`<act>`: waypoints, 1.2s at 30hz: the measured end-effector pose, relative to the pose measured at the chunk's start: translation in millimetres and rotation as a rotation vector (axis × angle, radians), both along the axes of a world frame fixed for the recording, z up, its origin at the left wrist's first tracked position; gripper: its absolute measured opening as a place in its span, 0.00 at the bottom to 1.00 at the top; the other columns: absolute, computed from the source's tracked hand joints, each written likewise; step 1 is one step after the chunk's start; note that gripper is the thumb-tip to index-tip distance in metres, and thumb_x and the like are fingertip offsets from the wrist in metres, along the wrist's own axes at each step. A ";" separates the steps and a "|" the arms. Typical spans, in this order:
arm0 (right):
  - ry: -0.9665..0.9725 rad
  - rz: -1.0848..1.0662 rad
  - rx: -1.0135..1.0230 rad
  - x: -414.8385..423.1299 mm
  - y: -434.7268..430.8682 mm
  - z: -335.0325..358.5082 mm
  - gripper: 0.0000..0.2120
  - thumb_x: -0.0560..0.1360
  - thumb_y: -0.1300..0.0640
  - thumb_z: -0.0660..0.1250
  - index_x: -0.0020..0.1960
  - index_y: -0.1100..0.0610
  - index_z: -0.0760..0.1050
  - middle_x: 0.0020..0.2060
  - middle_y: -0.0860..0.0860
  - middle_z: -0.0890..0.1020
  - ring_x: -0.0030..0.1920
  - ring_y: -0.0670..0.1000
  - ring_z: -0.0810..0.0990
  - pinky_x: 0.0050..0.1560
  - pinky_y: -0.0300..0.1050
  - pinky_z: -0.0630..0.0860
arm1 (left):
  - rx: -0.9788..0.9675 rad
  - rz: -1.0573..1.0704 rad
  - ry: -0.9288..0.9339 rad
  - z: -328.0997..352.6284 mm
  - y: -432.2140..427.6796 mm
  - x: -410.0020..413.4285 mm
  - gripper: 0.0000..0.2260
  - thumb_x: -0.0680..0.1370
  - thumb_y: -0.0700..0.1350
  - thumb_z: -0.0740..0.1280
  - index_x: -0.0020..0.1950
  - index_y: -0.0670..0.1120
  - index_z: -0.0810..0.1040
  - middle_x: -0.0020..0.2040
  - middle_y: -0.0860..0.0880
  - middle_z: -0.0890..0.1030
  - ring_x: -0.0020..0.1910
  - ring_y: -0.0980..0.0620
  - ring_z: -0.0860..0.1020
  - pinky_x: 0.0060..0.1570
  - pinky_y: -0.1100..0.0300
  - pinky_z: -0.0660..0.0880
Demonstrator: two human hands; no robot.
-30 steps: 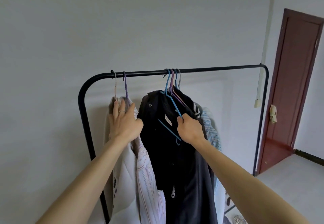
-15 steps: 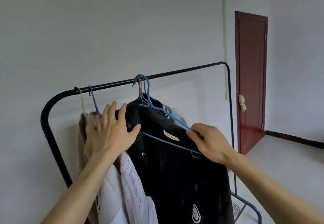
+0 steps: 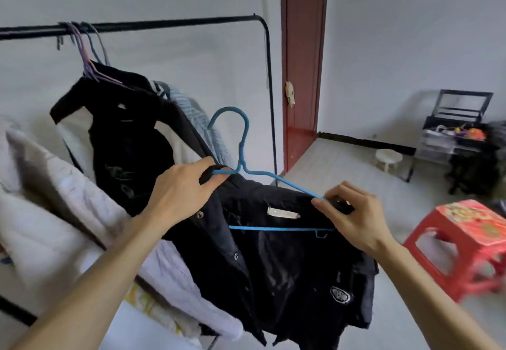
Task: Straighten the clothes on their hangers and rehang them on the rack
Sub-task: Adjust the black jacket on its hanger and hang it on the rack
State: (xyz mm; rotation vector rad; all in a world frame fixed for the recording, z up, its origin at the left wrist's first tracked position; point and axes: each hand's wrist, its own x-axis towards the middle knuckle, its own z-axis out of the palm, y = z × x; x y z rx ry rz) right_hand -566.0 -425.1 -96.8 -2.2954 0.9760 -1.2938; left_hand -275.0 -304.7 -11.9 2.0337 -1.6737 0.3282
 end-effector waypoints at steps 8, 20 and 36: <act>0.253 -0.351 0.141 -54.8 0.6 -56.4 0.11 0.72 0.49 0.73 0.53 0.49 0.82 0.48 0.49 0.79 0.48 0.53 0.79 0.49 0.42 0.73 | 0.121 0.003 0.342 -74.4 1.7 -30.5 0.11 0.77 0.59 0.65 0.41 0.53 0.73 0.27 0.55 0.76 0.29 0.56 0.75 0.29 0.57 0.69; 0.135 -0.411 0.533 -50.5 15.3 -74.8 0.09 0.75 0.59 0.66 0.51 0.53 0.84 0.44 0.51 0.85 0.49 0.55 0.82 0.53 0.45 0.76 | 0.258 -0.115 0.305 -133.7 17.0 -63.7 0.15 0.72 0.71 0.57 0.49 0.63 0.71 0.35 0.58 0.79 0.41 0.53 0.79 0.38 0.56 0.73; 0.334 -0.061 0.470 9.0 2.3 -43.6 0.25 0.78 0.33 0.51 0.37 0.52 0.69 0.29 0.47 0.75 0.37 0.53 0.77 0.42 0.51 0.71 | -0.133 -0.168 0.351 -123.7 14.9 -70.9 0.09 0.76 0.62 0.62 0.52 0.59 0.71 0.41 0.63 0.80 0.42 0.56 0.79 0.39 0.55 0.77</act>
